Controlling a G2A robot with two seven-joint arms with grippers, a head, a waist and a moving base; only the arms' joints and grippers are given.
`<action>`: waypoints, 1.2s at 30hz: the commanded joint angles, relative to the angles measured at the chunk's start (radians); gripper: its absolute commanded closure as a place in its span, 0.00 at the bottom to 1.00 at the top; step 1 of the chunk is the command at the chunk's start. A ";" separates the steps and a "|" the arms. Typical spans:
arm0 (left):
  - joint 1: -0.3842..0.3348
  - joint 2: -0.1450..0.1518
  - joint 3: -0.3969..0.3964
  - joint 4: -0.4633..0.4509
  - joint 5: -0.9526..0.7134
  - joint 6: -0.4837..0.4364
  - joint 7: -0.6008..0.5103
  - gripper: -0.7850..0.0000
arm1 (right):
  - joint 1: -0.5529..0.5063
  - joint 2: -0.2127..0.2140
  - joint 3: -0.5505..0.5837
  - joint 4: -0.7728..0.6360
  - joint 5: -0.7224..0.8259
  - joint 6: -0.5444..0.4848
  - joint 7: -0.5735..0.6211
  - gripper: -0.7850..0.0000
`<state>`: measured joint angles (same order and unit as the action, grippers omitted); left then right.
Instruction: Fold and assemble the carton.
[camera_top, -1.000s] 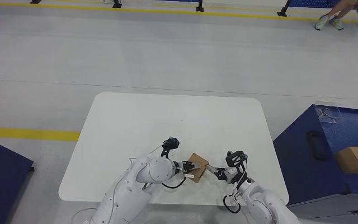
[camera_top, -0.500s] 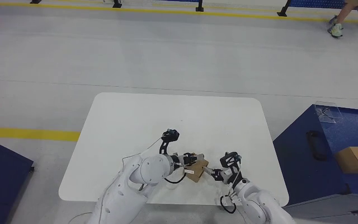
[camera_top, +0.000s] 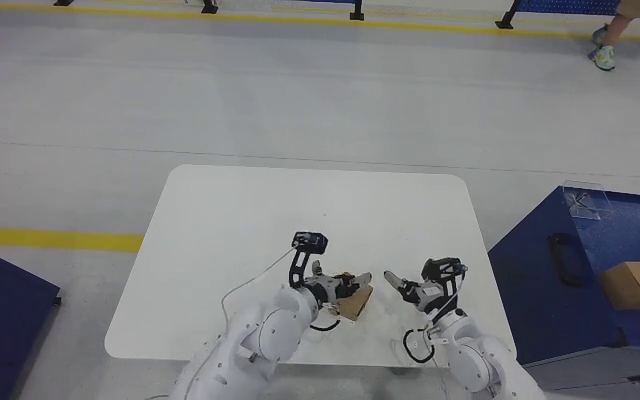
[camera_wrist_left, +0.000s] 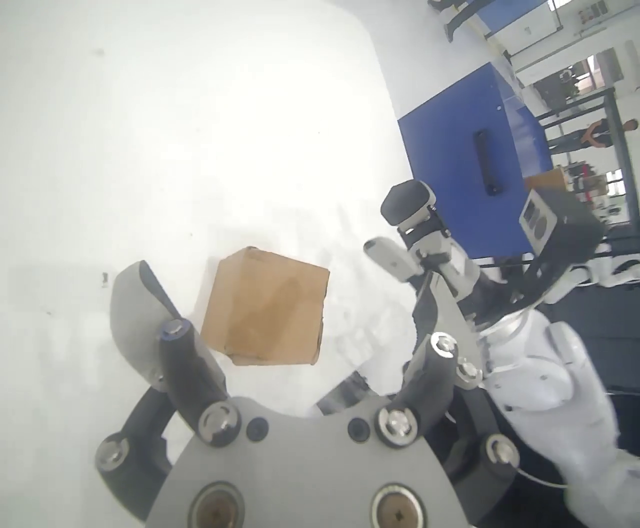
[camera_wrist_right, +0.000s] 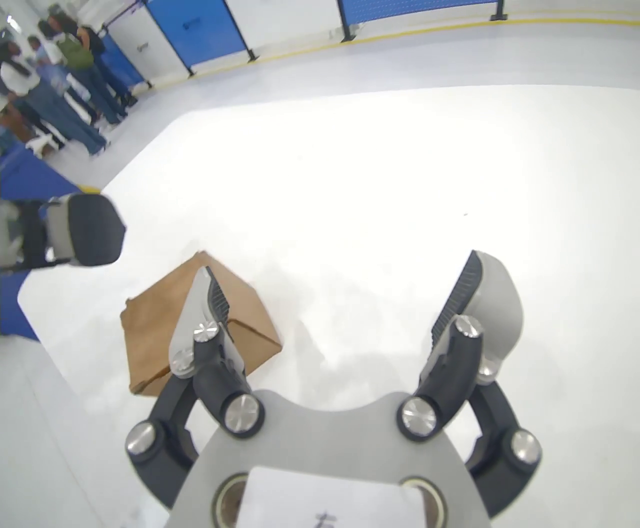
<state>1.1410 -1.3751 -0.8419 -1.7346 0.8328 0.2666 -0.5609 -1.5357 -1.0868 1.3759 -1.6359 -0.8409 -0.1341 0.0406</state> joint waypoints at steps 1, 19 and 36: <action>0.033 0.005 0.045 -0.031 0.186 0.006 0.041 0.00 | -0.002 0.000 0.021 0.004 0.032 0.000 -0.001 0.00; -0.026 -0.036 0.166 0.085 0.459 -0.008 -0.182 0.00 | -0.008 0.000 0.034 0.015 0.043 -0.014 0.008 0.00; -0.040 -0.062 0.159 0.134 0.487 -0.040 -0.229 0.18 | -0.008 0.000 0.034 0.015 0.043 -0.014 0.008 0.00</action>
<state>1.0995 -1.4366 -0.6806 -1.6017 1.3178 0.2267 -0.7878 -1.5438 -1.0868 1.4098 -1.6212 -0.7974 -0.1476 0.0488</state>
